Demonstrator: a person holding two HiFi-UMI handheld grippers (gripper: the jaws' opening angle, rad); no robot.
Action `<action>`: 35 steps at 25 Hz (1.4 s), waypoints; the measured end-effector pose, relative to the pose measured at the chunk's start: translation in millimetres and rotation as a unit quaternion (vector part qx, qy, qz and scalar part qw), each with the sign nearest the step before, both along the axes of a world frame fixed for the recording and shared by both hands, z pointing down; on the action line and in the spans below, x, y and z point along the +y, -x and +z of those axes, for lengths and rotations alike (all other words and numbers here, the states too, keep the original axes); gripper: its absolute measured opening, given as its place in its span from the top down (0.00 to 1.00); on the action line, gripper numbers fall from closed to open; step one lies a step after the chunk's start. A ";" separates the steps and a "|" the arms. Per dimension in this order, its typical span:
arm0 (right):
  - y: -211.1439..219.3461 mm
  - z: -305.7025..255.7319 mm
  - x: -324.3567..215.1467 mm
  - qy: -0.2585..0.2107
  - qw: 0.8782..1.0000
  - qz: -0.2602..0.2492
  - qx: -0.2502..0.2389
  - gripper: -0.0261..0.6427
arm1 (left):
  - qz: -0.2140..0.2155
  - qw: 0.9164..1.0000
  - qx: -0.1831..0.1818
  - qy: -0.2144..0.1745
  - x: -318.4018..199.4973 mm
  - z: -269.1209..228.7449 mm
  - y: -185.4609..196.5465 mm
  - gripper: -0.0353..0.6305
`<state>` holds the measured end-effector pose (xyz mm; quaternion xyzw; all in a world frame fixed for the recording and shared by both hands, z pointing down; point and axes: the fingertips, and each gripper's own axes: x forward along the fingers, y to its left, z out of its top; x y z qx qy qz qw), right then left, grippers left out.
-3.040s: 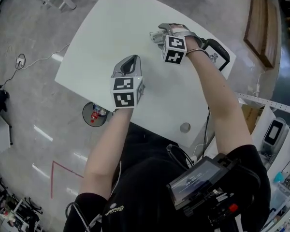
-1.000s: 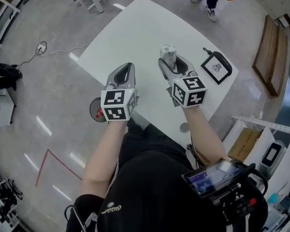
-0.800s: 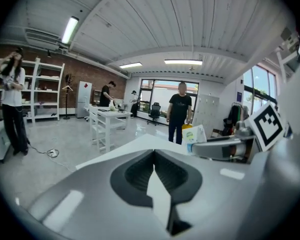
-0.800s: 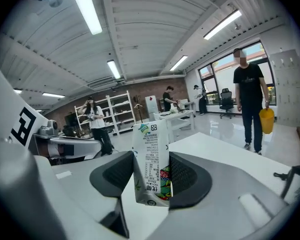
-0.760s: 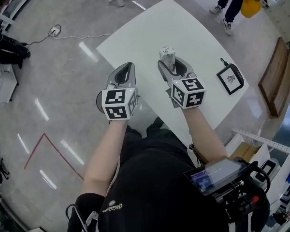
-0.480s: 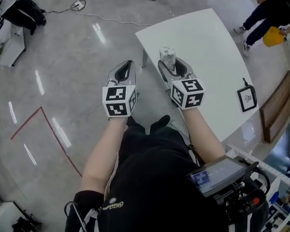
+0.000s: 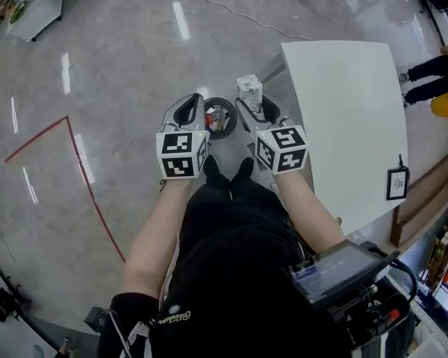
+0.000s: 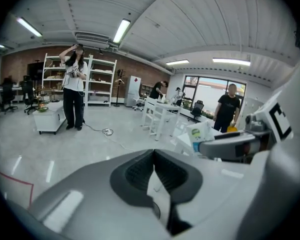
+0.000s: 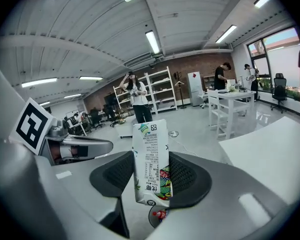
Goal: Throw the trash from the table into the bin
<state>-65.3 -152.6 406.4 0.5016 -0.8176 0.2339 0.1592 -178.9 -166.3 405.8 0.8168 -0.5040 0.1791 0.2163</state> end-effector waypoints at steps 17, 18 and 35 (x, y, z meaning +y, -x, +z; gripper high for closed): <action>33.5 189.0 30.1 0.141 0.988 -0.070 0.001 0.65 | -0.057 0.985 -0.002 0.163 55.9 186.3 -2.5 0.94; 33.8 202.7 32.2 0.147 0.986 -0.072 0.005 0.65 | -0.061 0.983 0.000 0.170 60.6 195.5 -2.9 0.94; 61.2 435.0 -1.6 0.232 0.961 -0.088 0.120 0.66 | -0.111 0.975 -0.001 0.192 101.4 231.4 42.5 0.94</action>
